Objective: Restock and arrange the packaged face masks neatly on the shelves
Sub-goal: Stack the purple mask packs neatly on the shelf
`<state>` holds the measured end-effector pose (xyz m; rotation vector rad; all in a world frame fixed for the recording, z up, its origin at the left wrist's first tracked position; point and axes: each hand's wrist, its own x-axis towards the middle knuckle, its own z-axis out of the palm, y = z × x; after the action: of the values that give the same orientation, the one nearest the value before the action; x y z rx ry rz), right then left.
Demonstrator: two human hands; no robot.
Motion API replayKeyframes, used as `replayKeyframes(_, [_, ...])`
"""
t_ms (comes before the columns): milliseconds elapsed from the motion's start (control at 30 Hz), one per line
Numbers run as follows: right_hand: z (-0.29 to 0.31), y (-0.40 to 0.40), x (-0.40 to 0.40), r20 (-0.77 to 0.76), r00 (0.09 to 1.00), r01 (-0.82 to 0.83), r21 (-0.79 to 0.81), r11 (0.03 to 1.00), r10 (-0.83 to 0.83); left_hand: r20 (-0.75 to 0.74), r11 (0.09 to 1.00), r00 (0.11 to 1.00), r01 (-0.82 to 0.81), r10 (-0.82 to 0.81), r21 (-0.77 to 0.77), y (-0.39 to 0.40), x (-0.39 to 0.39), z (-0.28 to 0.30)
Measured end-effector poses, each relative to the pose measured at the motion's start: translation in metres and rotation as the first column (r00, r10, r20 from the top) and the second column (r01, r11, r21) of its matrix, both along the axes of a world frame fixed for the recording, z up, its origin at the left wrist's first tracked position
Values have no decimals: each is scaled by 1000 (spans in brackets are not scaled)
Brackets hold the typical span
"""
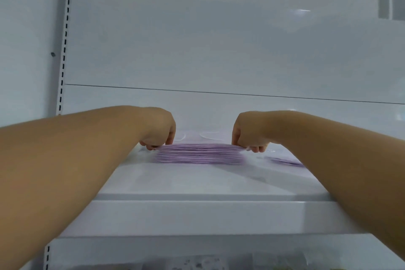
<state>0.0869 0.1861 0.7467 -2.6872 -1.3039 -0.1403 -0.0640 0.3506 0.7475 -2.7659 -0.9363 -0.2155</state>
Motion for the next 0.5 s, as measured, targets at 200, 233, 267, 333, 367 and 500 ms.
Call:
replayKeyframes(200, [-4, 0, 0, 132, 991, 31, -30, 999, -27, -18, 986, 998, 55, -52, 158, -2, 2, -5])
replayKeyframes(233, [-4, 0, 0, 137, 990, 31, 11, 999, -32, -24, 981, 998, 64, -61, 184, -3, 1, -5])
replayKeyframes(267, [-3, -2, 0, 133, 990, 28, 72, 997, -37, -23, 975, 997, 70, -67, 213, -4, 0, -5])
replayKeyframes(333, [1, -9, 2, 171, 983, 33, 202, 979, -69, 37, 964, 995, 84, -96, 253, -9, -4, -1])
replayKeyframes(367, [4, -15, 3, 192, 977, 43, 246, 968, -92, 97, 962, 988, 92, -120, 258, -13, -6, 2])
replayKeyframes(500, [11, -51, 5, 203, 969, 85, 250, 964, -138, 196, 942, 946, 203, -260, 268, -44, -6, 14])
